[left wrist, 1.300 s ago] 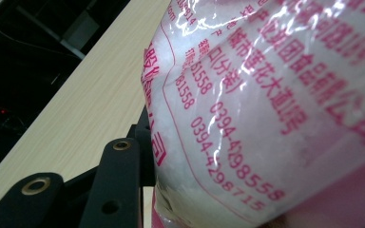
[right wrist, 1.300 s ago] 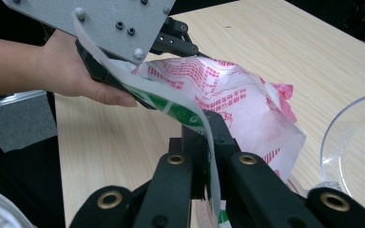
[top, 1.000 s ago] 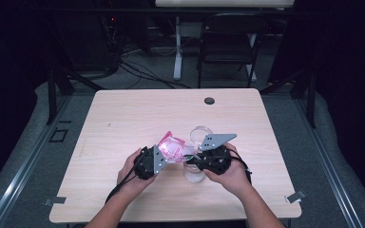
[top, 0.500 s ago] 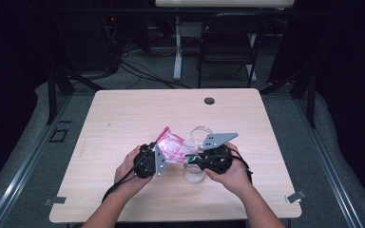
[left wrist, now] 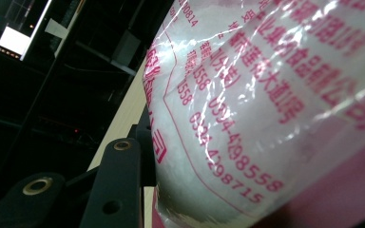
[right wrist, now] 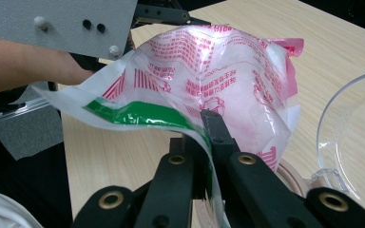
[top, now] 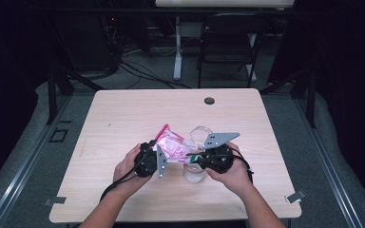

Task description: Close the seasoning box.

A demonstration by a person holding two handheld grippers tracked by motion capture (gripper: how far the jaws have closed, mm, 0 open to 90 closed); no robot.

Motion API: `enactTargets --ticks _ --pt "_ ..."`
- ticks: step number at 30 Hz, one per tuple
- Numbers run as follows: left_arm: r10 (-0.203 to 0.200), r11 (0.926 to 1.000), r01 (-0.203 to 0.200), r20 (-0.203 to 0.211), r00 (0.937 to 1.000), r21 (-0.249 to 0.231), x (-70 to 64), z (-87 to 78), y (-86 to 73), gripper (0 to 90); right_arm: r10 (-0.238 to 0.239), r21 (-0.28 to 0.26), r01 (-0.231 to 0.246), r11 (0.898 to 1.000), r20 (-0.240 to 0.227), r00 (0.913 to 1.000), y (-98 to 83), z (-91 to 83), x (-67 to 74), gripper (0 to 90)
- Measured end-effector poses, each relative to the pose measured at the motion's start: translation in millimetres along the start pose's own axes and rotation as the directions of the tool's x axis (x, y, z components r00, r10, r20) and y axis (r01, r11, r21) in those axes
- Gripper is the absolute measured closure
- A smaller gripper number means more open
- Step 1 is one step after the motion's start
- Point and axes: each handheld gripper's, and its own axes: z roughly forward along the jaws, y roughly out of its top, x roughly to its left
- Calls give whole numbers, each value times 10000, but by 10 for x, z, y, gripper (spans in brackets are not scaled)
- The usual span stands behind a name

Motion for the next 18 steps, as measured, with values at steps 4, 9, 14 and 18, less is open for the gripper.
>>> enactTargets --ticks 4,9,14,18 --pt "151 9999 -151 -197 9997 -17 0 -12 7 610 25 23 -25 10000 -4 10000 -4 1 -4 899" --pt "446 9990 -444 -307 9985 65 -7 -24 10 611 18 43 -18 10000 -5 10000 -5 2 -3 900" --pt "519 9986 -525 -543 9972 -92 -22 -27 11 612 44 21 -44 10000 -37 10000 -7 -3 -6 900" --pt "673 9975 -686 -721 9951 -156 -37 -26 11 612 39 42 -39 10000 -55 10000 -9 -4 -9 900"
